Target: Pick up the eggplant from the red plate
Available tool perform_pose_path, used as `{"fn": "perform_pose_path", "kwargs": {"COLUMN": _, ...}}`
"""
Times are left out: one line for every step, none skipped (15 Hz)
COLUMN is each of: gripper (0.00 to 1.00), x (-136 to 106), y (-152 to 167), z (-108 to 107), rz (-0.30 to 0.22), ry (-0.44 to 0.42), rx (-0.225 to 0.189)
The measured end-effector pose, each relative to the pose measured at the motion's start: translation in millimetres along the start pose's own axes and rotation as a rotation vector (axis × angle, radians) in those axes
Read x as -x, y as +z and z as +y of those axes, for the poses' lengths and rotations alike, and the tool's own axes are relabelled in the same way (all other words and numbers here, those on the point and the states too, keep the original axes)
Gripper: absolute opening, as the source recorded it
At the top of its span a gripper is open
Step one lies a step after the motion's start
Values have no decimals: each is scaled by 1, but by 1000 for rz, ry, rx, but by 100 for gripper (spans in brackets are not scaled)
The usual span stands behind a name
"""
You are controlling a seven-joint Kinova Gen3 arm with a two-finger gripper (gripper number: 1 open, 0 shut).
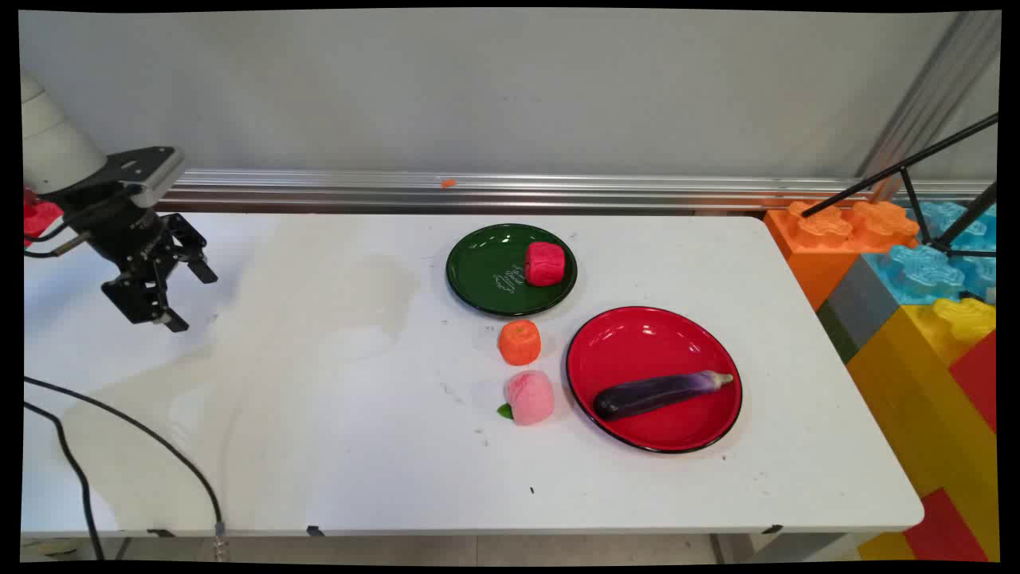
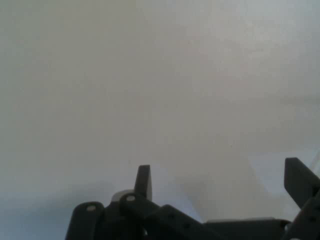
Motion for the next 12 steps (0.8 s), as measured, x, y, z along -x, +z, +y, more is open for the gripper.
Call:
{"fn": "perform_pose_path", "kwargs": {"gripper": 100, "x": 0, "y": 0, "z": -1, "rz": 14, "ry": -4, "rx": 1}}
{"fn": "perform_pose_path", "kwargs": {"gripper": 100, "x": -3, "y": -1, "z": -3, "rz": 39, "ry": -11, "rx": 2}}
{"fn": "perform_pose_path", "kwargs": {"gripper": 100, "x": -8, "y": -1, "z": -3, "rz": 69, "ry": -19, "rx": 4}}
{"fn": "perform_pose_path", "kwargs": {"gripper": 100, "x": -14, "y": -2, "z": -4, "rz": 102, "ry": -29, "rx": 7}}
{"fn": "perform_pose_path", "kwargs": {"gripper": 100, "x": -22, "y": -3, "z": -4, "rz": 143, "ry": -42, "rx": 10}}
{"fn": "perform_pose_path", "kwargs": {"gripper": 100, "x": -35, "y": -3, "z": -5, "rz": 195, "ry": -62, "rx": 14}}
{"fn": "perform_pose_path", "kwargs": {"gripper": 100, "x": -46, "y": -3, "z": -6, "rz": 237, "ry": -81, "rx": 15}}
{"fn": "perform_pose_path", "kwargs": {"gripper": 100, "x": -58, "y": -2, "z": -6, "rz": 277, "ry": -99, "rx": 16}}
{"fn": "perform_pose_path", "kwargs": {"gripper": 100, "x": -74, "y": 0, "z": -7, "rz": 323, "ry": -128, "rx": 15}}
{"fn": "perform_pose_path", "kwargs": {"gripper": 100, "x": -88, "y": 2, "z": -6, "rz": 355, "ry": -149, "rx": 15}}
{"fn": "perform_pose_path", "kwargs": {"gripper": 100, "x": -105, "y": 6, "z": -5, "rz": 389, "ry": -170, "rx": 19}}
{"fn": "perform_pose_path", "kwargs": {"gripper": 100, "x": -123, "y": 11, "z": -3, "rz": 420, "ry": -188, "rx": 25}}
